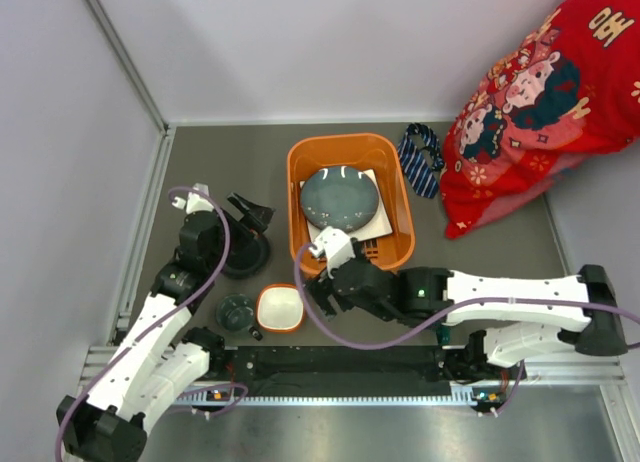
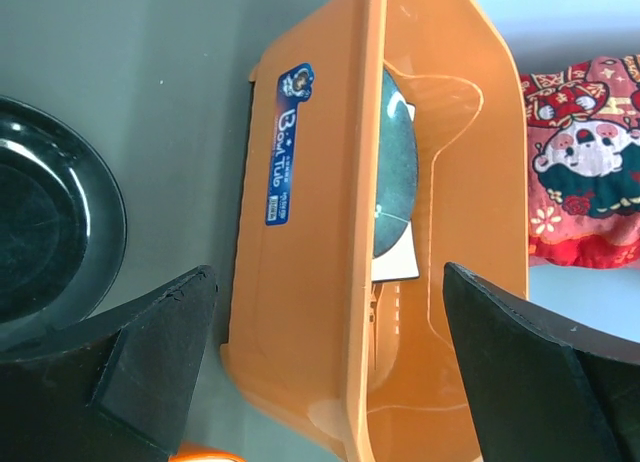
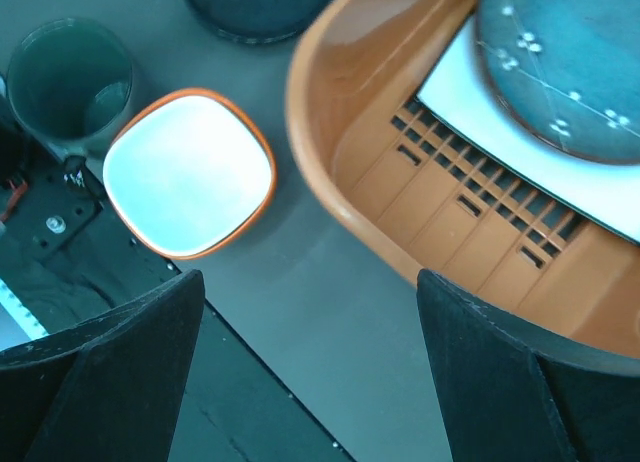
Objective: Place the mixed dishes into the plastic bin
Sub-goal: Pick up the plate at the center of the board.
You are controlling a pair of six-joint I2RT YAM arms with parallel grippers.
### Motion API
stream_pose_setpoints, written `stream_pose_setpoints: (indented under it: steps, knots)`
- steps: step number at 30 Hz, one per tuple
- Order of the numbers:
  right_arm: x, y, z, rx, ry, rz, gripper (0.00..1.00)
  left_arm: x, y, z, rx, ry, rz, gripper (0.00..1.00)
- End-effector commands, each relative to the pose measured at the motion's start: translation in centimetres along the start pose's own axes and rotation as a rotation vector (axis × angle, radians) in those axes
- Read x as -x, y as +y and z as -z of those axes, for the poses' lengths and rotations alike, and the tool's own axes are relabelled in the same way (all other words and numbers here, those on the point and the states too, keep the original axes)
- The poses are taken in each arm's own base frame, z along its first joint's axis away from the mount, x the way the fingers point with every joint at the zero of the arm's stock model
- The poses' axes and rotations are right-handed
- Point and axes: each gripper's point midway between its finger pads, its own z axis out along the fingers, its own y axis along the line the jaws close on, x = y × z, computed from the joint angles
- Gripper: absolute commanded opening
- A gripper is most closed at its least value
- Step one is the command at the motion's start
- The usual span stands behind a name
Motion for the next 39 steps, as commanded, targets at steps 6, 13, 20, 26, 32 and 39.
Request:
stream_pose_setpoints:
  steps: [6,13,20,26,32,39]
  knots:
    - [3.5,6.6,-1.7,0.137,-0.093,0.199,0.86,-0.2,0.4,-0.3,-0.025,0.015,0.0,0.99]
    - [4.7,7.8,-1.9,0.165,-0.104,0.167,0.86,0.3,1.0,0.0,-0.011,0.0,0.003,0.99]
    - [10.6,6.3,-2.7,0.138,-0.169,0.077,0.86,2.0,3.1,-0.5,0.009,-0.001,0.089,0.99]
    - [16.4,4.4,-4.0,0.232,-0.175,0.001,0.86,5.4,5.4,0.3,0.049,-0.052,0.143,0.99]
    - [18.9,3.6,-7.7,0.358,-0.063,0.023,0.86,6.5,7.8,1.4,0.122,-0.08,0.185,0.99]
    - [17.3,4.0,-15.3,0.432,0.063,-0.04,0.85,6.3,10.5,2.7,0.224,-0.12,0.239,0.99]
